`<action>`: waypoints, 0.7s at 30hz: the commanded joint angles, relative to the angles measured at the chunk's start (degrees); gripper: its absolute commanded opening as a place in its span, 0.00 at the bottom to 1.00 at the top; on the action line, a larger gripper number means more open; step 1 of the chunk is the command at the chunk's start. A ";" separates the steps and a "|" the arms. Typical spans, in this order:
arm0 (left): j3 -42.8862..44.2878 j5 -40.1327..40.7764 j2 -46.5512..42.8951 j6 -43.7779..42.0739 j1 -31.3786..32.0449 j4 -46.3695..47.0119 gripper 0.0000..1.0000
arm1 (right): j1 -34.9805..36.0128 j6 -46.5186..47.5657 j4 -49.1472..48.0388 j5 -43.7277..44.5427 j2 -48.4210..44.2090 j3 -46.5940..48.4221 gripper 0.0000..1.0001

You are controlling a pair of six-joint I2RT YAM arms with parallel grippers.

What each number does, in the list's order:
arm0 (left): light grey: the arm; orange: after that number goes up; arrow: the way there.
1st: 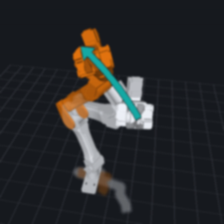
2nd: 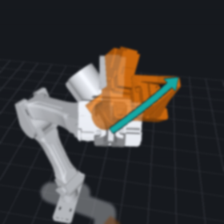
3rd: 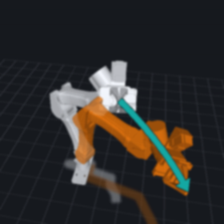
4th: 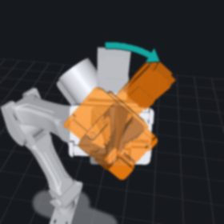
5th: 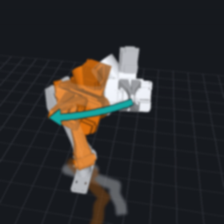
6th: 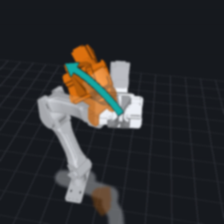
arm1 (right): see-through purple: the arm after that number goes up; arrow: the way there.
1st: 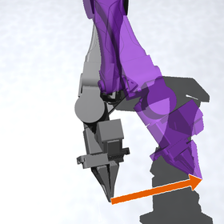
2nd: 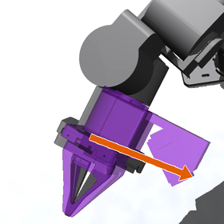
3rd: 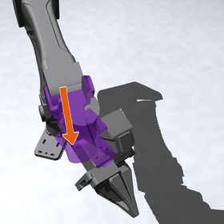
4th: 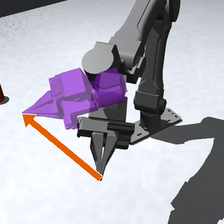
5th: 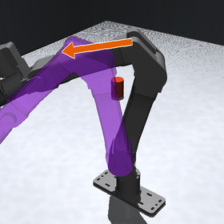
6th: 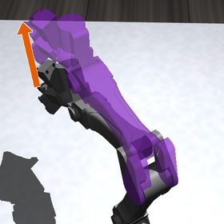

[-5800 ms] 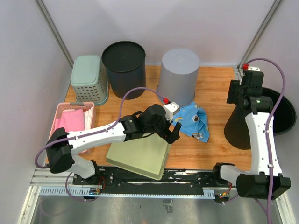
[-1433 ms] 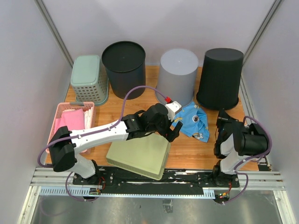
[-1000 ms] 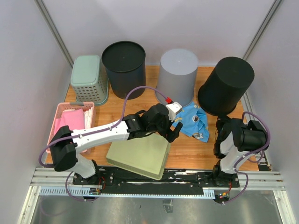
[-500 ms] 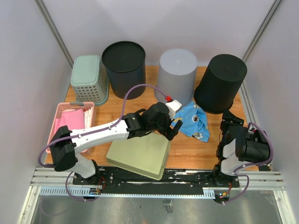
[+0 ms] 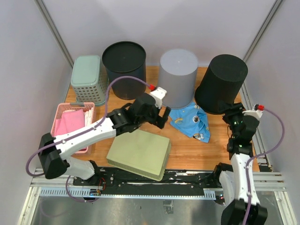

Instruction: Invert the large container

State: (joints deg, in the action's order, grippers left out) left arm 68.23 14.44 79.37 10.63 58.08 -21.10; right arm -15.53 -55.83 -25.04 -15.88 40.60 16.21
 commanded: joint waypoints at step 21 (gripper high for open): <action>-10.73 3.81 -16.83 11.92 -15.63 7.98 0.99 | 2.48 30.03 61.93 29.78 -8.28 32.77 0.69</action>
State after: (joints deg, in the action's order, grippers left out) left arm 59.37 16.88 64.47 20.53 42.81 -16.64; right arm -13.87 -25.69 34.13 8.73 32.62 47.46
